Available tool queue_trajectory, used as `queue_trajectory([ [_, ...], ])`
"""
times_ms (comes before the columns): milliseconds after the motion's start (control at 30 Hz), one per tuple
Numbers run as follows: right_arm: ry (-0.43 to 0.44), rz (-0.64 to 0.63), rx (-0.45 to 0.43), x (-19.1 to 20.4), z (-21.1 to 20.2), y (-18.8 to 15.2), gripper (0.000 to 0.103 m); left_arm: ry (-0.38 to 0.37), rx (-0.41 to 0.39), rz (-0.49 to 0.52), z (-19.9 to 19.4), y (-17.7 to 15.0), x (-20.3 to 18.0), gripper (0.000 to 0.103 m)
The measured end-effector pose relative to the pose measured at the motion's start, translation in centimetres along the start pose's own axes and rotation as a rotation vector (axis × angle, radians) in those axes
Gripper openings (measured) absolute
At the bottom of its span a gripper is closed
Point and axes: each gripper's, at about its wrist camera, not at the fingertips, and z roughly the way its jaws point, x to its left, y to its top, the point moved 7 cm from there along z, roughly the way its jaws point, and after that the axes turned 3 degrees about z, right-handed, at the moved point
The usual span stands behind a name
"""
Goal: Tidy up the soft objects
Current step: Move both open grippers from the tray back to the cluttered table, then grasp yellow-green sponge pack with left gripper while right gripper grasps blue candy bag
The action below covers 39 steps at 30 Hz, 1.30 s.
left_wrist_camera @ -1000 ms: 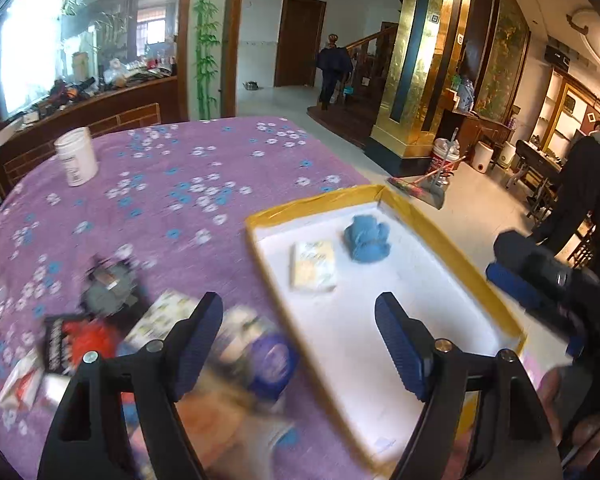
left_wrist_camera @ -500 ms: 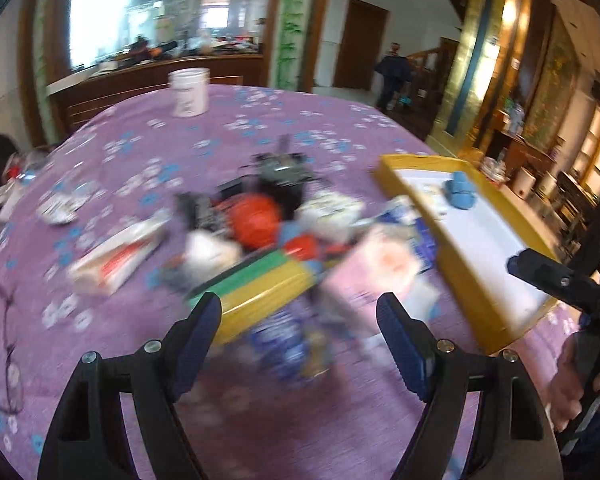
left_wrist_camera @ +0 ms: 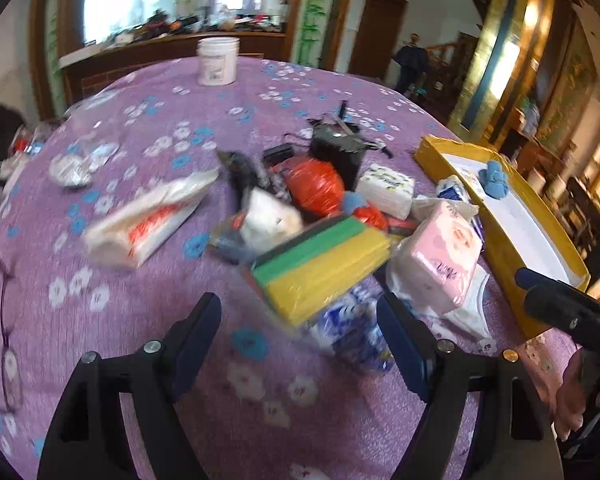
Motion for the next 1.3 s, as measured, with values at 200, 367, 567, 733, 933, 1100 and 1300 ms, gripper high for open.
queue_trajectory([
  [200, 0.011, -0.022, 0.010, 0.5, 0.2, -0.5, 0.089, -0.048, 0.106, 0.051, 3.4, 1.2, -0.8, 0.088],
  [367, 0.014, -0.019, 0.005, 0.3, -0.1, -0.4, 0.089, -0.077, 0.117, 0.008, 4.3, 1.0, -0.7, 0.080],
  [567, 0.017, -0.008, 0.001, 0.2, 0.1, -0.1, 0.089, -0.092, 0.071, 0.106, 1.0, -0.1, -3.3, 0.047],
  [733, 0.021, -0.011, 0.003, 0.4, 0.2, -0.2, 0.089, -0.007, 0.038, 0.125, 0.4, 0.7, -2.6, 0.056],
  [933, 0.022, -0.012, 0.002, 0.4, 0.1, -0.3, 0.089, 0.027, 0.056, 0.106, 2.4, 1.7, -2.0, 0.054],
  [1100, 0.023, -0.032, 0.007, 1.0, 0.2, -0.3, 0.089, 0.108, 0.048, 0.120, 2.1, 1.1, -1.3, 0.025],
  [1300, 0.042, -0.126, 0.047, 3.9, 1.3, -0.5, 0.089, 0.060, -0.043, -0.055, -1.2, 0.3, 2.6, 0.017],
])
